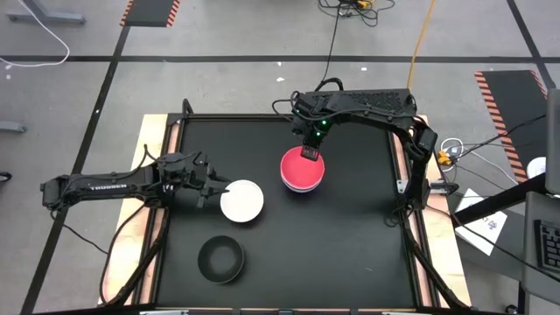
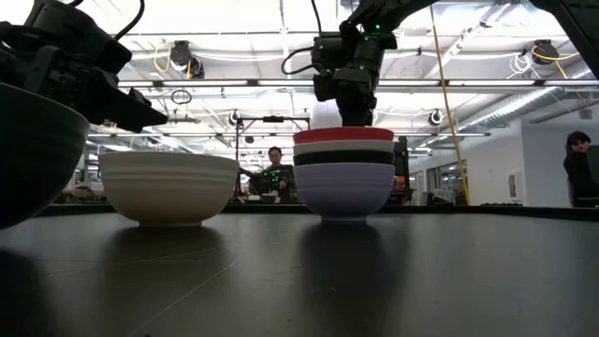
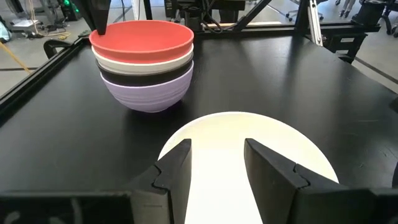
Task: Nest bowls inside each other
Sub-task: Stack the orange bowl on top of the white bowl
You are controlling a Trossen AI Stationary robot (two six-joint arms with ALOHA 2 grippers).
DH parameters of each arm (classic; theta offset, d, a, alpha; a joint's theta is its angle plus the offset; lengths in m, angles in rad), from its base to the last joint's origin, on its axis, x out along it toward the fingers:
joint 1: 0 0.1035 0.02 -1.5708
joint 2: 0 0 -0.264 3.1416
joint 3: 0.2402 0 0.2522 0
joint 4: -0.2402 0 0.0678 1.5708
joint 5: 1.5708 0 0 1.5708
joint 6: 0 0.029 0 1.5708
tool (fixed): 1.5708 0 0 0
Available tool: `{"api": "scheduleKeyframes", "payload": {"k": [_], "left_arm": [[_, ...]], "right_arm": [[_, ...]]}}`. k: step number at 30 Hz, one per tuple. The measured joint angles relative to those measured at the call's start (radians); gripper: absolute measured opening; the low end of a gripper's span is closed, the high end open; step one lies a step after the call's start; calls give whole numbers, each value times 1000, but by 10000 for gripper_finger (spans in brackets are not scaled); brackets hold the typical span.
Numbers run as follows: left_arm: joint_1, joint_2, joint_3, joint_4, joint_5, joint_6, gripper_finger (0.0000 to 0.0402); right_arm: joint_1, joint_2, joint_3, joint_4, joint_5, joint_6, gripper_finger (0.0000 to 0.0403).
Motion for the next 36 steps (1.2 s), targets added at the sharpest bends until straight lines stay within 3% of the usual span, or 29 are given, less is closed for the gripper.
{"api": "scheduleKeyframes", "payload": {"k": [24,36], "left_arm": [[0,0,0,0,0,-11,147],[0,0,0,-5,0,-8,147]], "right_arm": [[5,4,-1,9,-1,21,7],[5,4,-1,9,-55,28,105]]}}
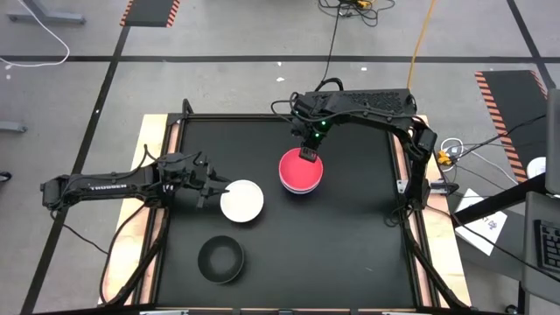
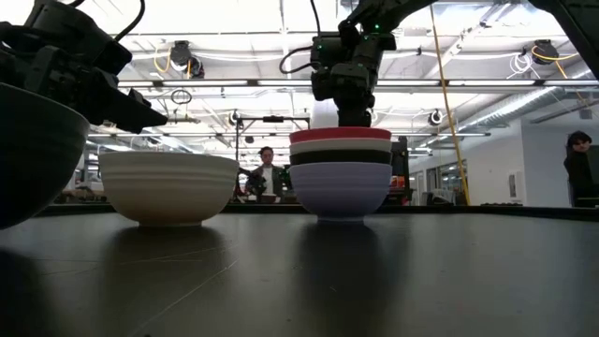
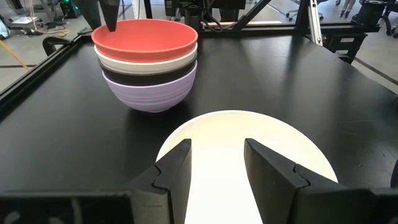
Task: Nest bowls inside each other
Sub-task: Stack the orange bowl on top of the white bowl, then stack the white bowl on top of the orange bowl
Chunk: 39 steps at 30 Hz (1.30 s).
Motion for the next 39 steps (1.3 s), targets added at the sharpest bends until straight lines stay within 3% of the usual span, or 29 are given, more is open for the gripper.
{"api": "scheduleKeyframes", "payload": {"k": [11,20,24,32,39], "left_arm": [[0,0,0,-1,0,-2,147],[0,0,0,5,0,-12,147],[0,0,0,4,0,-19,147],[0,0,0,-2,0,-23,147],[0,0,0,-3,0,-20,147]], "right_arm": [[-11,-5,0,27,5,0,165],[-69,-66,0,25,10,-35,159],[-73,-129,-20,38,9,-93,136],[-60,-366,-313,267,3,-106,9],[-60,-642,-700,512,-53,-49,2]]}}
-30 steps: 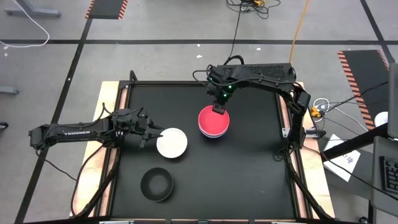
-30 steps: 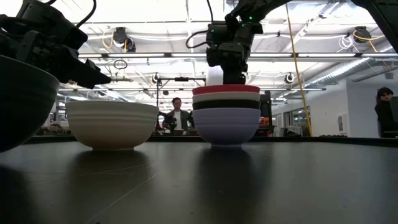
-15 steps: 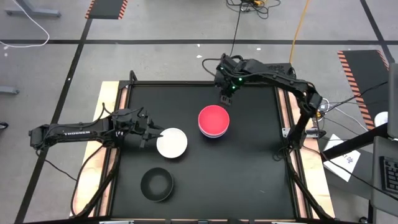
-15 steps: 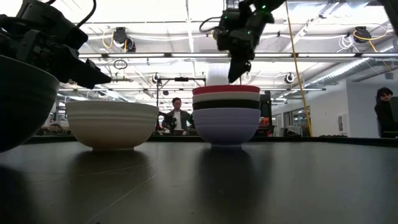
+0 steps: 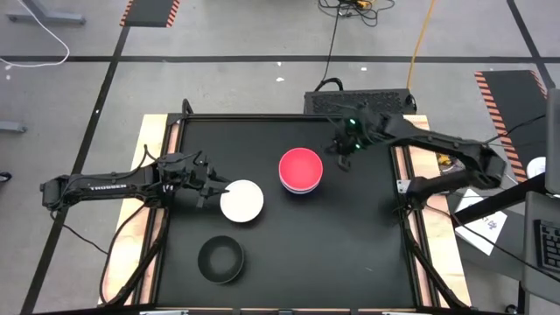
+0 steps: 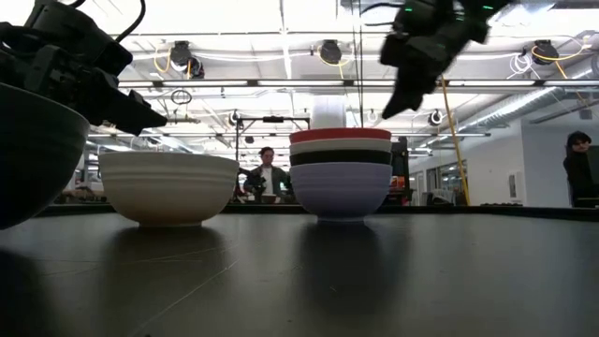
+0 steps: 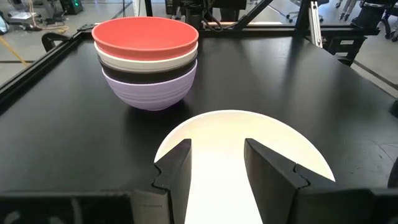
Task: Nest bowls inside each other
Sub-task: Stack the white bowl on top of the orange bowl
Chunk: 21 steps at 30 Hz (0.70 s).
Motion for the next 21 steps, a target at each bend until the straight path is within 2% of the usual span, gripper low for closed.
{"api": "scheduleKeyframes", "payload": {"k": [3,7,11,16,21], "left_arm": [[0,0,0,0,0,0,147],[0,0,0,1,0,-1,147],[0,0,0,8,0,-7,147],[0,0,0,8,0,-19,147],[0,0,0,10,0,-33,147]], "right_arm": [[0,-114,-163,144,-46,56,1],[6,-247,-323,313,-51,144,1],[21,-359,-417,376,-45,173,0],[30,-500,-529,510,36,271,0],[39,-595,-607,527,61,308,0]]}}
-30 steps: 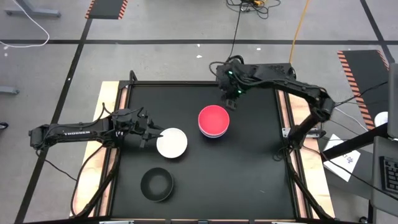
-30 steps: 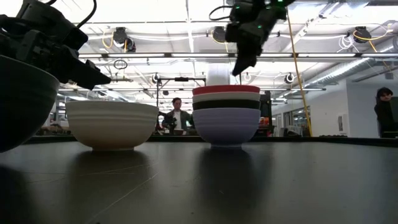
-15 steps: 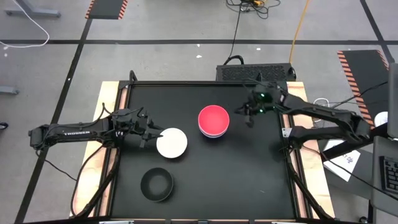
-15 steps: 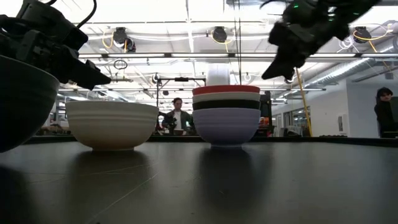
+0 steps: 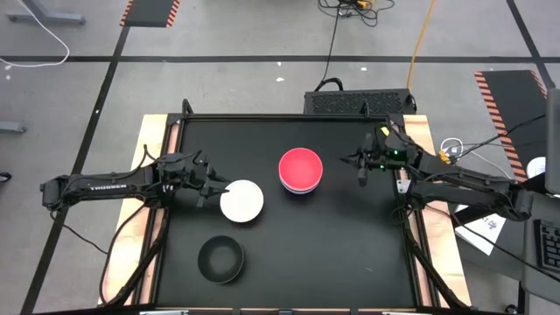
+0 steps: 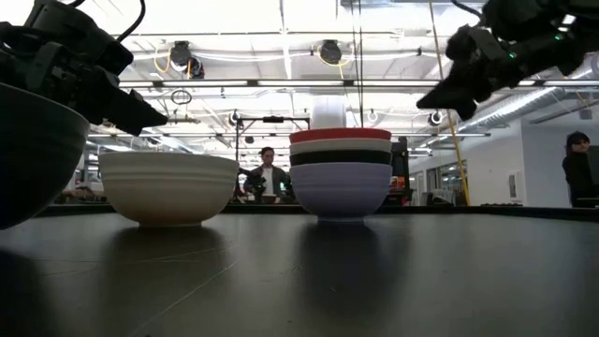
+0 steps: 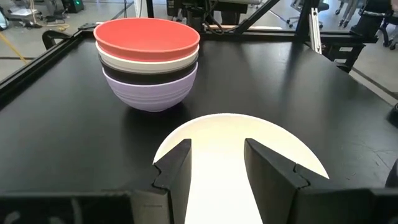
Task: Nest bowls inside each other
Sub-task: Stack the white bowl on top of the orange bowl
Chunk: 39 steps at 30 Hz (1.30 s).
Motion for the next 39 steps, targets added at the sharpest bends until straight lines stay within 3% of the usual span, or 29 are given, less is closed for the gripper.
{"api": "scheduleKeyframes", "payload": {"k": [7,12,22,39], "left_arm": [[0,0,0,16,0,0,147],[0,0,0,28,0,0,147],[0,0,0,32,0,-3,147],[0,0,0,39,0,-4,147]], "right_arm": [[1,-76,-105,8,8,11,0],[1,-125,-173,36,70,56,0],[32,-221,-336,301,109,143,0],[72,-249,-346,236,175,63,0]]}}
